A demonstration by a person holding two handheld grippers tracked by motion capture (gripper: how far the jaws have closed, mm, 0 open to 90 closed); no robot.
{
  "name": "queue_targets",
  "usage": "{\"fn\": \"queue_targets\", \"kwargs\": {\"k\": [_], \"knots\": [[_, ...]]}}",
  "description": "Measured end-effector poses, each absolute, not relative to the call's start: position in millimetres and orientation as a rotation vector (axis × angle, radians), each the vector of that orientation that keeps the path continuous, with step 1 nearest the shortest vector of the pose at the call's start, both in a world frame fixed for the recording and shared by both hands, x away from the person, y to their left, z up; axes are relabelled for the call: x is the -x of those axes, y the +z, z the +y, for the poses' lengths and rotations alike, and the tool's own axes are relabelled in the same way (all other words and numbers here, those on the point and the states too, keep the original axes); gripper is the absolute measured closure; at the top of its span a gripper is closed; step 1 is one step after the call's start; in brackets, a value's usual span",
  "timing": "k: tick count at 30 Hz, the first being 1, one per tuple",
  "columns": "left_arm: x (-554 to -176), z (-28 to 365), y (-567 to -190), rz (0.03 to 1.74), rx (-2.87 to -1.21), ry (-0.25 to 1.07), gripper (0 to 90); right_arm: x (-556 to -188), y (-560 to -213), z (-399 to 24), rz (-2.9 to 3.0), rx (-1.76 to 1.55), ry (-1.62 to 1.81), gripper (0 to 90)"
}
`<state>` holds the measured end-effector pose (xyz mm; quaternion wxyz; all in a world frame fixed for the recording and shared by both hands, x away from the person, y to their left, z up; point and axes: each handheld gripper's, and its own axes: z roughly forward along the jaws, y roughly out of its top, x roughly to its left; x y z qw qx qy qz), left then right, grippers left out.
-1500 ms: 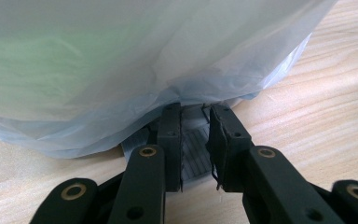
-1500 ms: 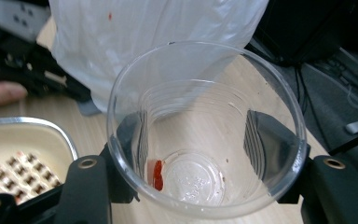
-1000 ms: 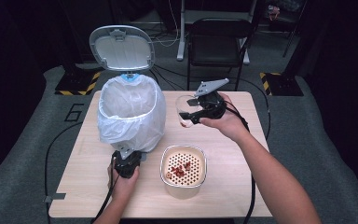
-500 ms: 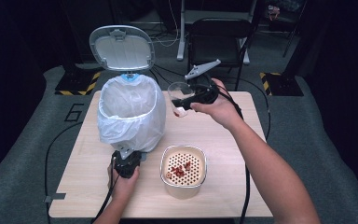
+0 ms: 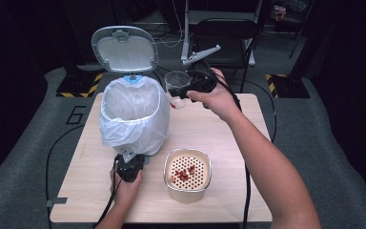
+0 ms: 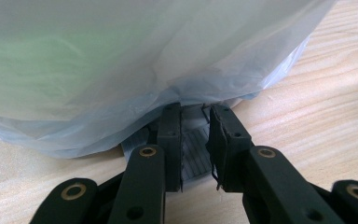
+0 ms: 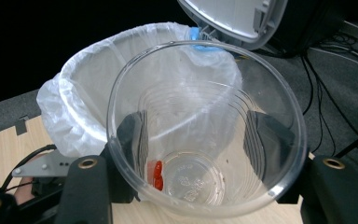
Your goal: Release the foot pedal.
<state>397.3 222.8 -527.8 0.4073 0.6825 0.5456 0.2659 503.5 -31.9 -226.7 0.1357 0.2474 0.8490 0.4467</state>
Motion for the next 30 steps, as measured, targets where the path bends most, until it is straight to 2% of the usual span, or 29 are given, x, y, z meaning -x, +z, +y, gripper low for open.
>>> {"fn": "queue_targets", "kwargs": {"k": [14, 18, 29, 30], "knots": [[-397.2, 220.9, -528.3, 1.389, -1.696, 0.652, 74.8, -511.1, -223.8, 22.7, 2.469, -0.660, 1.321, 37.6], [-397.2, 223.8, -527.4, 1.370, -1.745, 0.671, 74.8, -515.3, -225.5, 41.6, 2.475, -0.636, 1.313, 37.4], [-396.7, 224.3, -526.3, 1.371, -1.764, 0.657, 74.9, -516.7, -227.4, 69.2, 2.481, -0.634, 1.298, 37.5], [-396.8, 222.4, -527.0, 1.381, -1.727, 0.657, 74.8, -517.3, -228.4, 71.2, 2.477, -0.634, 1.290, 37.5]]}}
